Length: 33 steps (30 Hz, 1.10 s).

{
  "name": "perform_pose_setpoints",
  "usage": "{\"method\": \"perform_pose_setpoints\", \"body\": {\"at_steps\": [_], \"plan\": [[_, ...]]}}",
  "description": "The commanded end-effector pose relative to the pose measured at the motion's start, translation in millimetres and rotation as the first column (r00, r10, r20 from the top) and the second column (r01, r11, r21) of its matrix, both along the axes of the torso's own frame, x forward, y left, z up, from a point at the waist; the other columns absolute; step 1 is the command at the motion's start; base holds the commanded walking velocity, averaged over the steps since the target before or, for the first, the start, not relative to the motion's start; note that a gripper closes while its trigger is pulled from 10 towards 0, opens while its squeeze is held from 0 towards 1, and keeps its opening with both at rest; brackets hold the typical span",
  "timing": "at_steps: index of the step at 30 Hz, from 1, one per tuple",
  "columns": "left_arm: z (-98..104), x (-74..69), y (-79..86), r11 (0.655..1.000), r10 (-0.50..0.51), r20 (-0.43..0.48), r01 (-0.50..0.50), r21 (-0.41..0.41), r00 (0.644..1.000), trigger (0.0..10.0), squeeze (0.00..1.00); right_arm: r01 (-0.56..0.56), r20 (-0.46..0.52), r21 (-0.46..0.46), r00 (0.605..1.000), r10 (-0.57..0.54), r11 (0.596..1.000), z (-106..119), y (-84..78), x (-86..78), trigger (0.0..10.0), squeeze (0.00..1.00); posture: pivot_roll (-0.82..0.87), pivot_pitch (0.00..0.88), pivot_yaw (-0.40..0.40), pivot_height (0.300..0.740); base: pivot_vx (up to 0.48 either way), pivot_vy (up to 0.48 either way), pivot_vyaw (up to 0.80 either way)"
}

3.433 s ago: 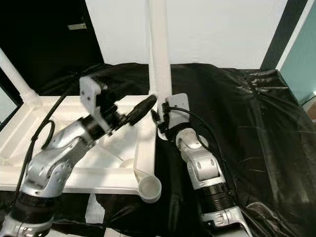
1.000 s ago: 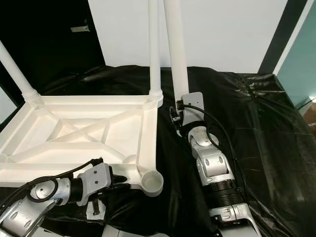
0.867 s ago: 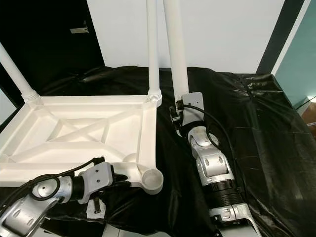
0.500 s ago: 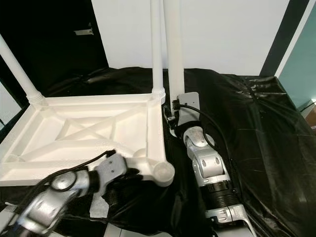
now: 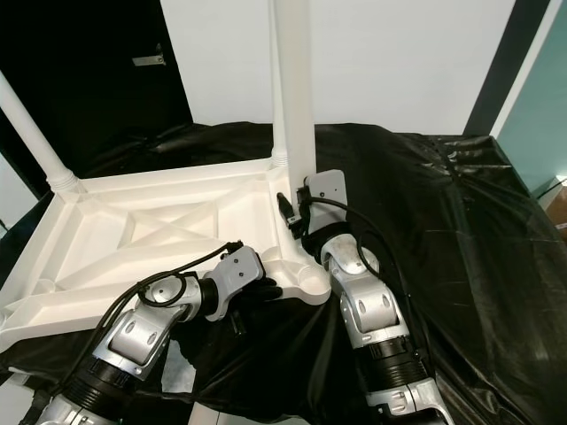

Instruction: Building children table

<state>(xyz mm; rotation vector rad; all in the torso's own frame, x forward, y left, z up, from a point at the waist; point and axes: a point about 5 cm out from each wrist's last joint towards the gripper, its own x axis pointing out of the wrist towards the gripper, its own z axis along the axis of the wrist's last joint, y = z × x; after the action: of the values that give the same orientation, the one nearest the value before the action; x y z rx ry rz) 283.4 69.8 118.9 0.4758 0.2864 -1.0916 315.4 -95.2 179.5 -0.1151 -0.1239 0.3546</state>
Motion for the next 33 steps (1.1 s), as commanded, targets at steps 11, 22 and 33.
{"method": "perform_pose_setpoints", "body": {"at_steps": [11, 22, 33], "plan": [[0.7, 54.2, 30.5, 0.839, 0.498, 0.312, -0.54, 0.061, 0.809, 10.0, 0.0, 0.001, 0.033, 0.015, 0.999, -0.002, 1.0, 2.7, 2.2, -3.3, 10.0, 0.0, -0.05, 0.0, 0.029, 0.74, 0.0, 0.0, 0.0], [-10.2, 31.8, 15.6, 0.956, 0.26, 0.169, -0.278, 0.093, 0.951, 10.0, 0.0, 0.08, -0.019, 0.027, 0.997, -0.079, 0.996, -8.0, -13.1, -5.9, 10.0, 0.0, -0.06, 0.0, 0.032, 0.74, 0.0, 0.0, 0.0], [-5.9, 10.8, 8.0, 0.995, 0.101, 0.062, -0.101, 0.006, 0.993, 10.0, 0.39, 0.108, -0.098, 0.046, 0.99, -0.103, 0.993, -25.2, -17.8, -1.6, 10.0, 0.0, -0.05, 0.0, 0.022, 0.74, 0.0, 0.0, 0.0]]}}
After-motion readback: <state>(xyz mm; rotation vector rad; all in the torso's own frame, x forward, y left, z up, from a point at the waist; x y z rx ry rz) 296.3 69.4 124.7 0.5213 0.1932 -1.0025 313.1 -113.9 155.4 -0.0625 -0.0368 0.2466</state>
